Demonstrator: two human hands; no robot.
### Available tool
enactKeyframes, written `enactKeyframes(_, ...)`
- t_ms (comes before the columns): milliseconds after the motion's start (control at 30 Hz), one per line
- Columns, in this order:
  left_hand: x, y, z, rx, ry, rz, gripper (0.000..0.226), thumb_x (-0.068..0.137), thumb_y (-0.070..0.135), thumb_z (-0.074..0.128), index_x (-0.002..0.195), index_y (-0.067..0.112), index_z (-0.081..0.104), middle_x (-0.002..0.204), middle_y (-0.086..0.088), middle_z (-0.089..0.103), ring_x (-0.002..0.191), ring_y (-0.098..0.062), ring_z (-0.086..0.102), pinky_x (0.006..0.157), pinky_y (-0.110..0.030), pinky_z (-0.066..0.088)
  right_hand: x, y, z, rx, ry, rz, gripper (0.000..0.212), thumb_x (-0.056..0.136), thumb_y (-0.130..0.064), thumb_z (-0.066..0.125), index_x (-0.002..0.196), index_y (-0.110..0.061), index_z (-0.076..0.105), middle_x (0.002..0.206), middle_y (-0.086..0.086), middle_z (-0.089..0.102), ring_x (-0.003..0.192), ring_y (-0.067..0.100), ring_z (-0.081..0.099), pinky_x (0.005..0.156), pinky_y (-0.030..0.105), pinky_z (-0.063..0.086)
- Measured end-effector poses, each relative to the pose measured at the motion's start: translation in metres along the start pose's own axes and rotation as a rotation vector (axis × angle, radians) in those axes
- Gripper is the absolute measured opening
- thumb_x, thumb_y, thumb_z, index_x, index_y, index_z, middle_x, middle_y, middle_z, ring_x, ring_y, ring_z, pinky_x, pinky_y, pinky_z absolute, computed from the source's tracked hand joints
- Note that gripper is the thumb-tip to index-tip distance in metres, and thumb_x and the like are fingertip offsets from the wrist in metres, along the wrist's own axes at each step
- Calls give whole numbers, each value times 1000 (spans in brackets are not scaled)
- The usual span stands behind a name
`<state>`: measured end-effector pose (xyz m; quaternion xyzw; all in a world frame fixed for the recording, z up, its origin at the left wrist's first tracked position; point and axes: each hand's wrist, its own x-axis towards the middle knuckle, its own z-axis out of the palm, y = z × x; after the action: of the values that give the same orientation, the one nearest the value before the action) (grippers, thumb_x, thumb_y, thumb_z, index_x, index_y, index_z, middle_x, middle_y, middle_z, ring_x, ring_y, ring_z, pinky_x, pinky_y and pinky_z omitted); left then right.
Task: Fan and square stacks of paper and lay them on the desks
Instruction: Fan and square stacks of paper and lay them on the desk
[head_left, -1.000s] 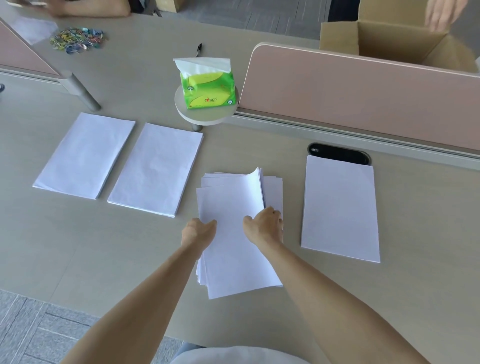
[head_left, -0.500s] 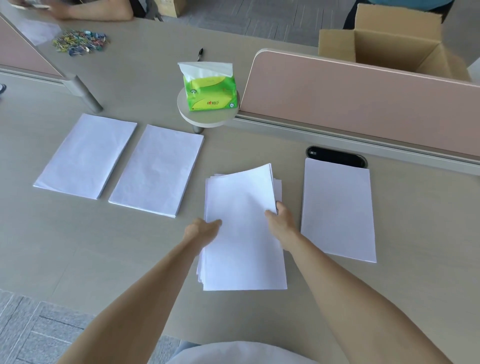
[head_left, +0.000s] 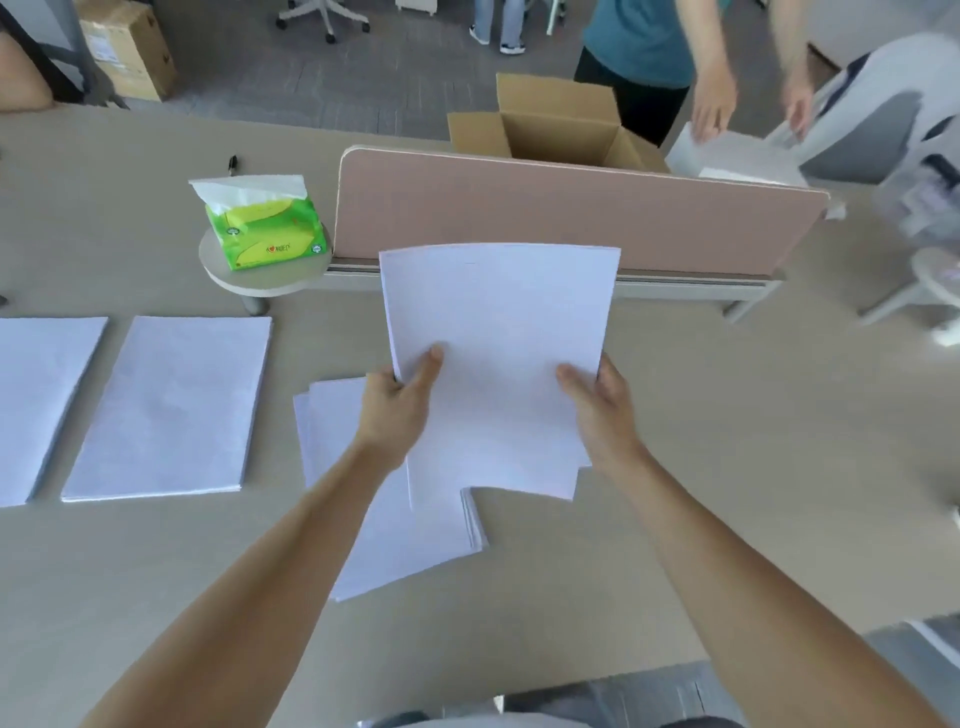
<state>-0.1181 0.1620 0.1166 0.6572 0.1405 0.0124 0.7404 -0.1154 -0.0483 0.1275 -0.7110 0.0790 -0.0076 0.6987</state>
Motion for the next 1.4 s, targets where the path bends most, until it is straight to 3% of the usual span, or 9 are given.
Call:
enactKeyframes(167, -29, 5, 86, 67, -133, 209, 42, 89, 48, 62, 70, 11, 69, 71, 1, 59, 65, -13, 53, 61, -30, 47, -1, -24, -89, 32, 103, 18, 9, 83, -29, 78, 91, -25, 79, 103, -2, 77, 100, 20, 72, 93, 45, 55)
enactKeyframes(233, -40, 0, 123, 65, -159, 236, 32, 91, 39, 62, 75, 13, 71, 72, 7, 63, 66, -11, 57, 64, -26, 48, 2, -28, -128, 59, 96, 4, 11, 80, -27, 79, 90, -23, 79, 101, -2, 77, 96, 19, 73, 86, 40, 55)
enactKeyframes(367, -53, -16, 204, 55, -220, 160, 17, 88, 14, 74, 86, 30, 71, 80, 24, 74, 80, 3, 69, 71, -17, 53, 14, -22, -206, 96, 130, -14, 12, 72, -24, 78, 83, -22, 81, 95, -4, 78, 92, 15, 74, 80, 30, 57)
enactKeyframes(500, -53, -43, 271, 100, -228, -3, 5, 87, 18, 75, 85, 23, 74, 77, 14, 75, 77, -10, 71, 66, -23, 55, 28, 2, -283, 53, 162, -7, 21, 80, -8, 76, 73, -26, 81, 83, -13, 78, 81, 4, 73, 73, 18, 55)
enactKeyframes(700, -62, -94, 324, 309, -250, -150, 14, 83, 24, 79, 86, 35, 71, 78, 28, 73, 80, 8, 68, 66, -9, 49, 38, 58, -362, -17, 154, 235, 18, 76, -7, 83, 84, -20, 73, 77, -13, 77, 77, 9, 72, 72, 27, 57)
enactKeyframes(867, -73, -90, 356, 248, -94, -146, 18, 82, 23, 80, 71, 30, 68, 58, 28, 67, 58, 14, 62, 53, -5, 44, 41, 61, -372, 80, 152, 281, 3, 78, -17, 82, 79, -19, 80, 89, -3, 79, 85, 19, 74, 89, 47, 56)
enactKeyframes(1100, -68, -47, 347, 224, -180, 62, 9, 78, 28, 83, 81, 25, 75, 73, 19, 74, 71, 2, 68, 59, -14, 50, 30, 19, -371, 172, 116, 16, 14, 72, -19, 77, 78, -31, 81, 88, -11, 78, 88, 10, 73, 78, 27, 57)
enactKeyframes(1267, -59, -72, 334, 351, -270, -108, 25, 70, 50, 80, 85, 32, 74, 84, -4, 74, 67, -17, 63, 61, -31, 48, 22, 46, -359, 32, 136, 173, 26, 76, -11, 84, 96, -26, 75, 97, -8, 78, 95, 11, 73, 83, 34, 54)
enactKeyframes(1400, -60, -75, 330, 264, -217, -127, 16, 80, 39, 79, 84, 24, 76, 79, 8, 77, 75, -10, 72, 67, -29, 54, 20, 48, -345, 45, 164, 160, 21, 80, -10, 82, 93, -26, 77, 99, -2, 78, 96, 16, 73, 85, 38, 56)
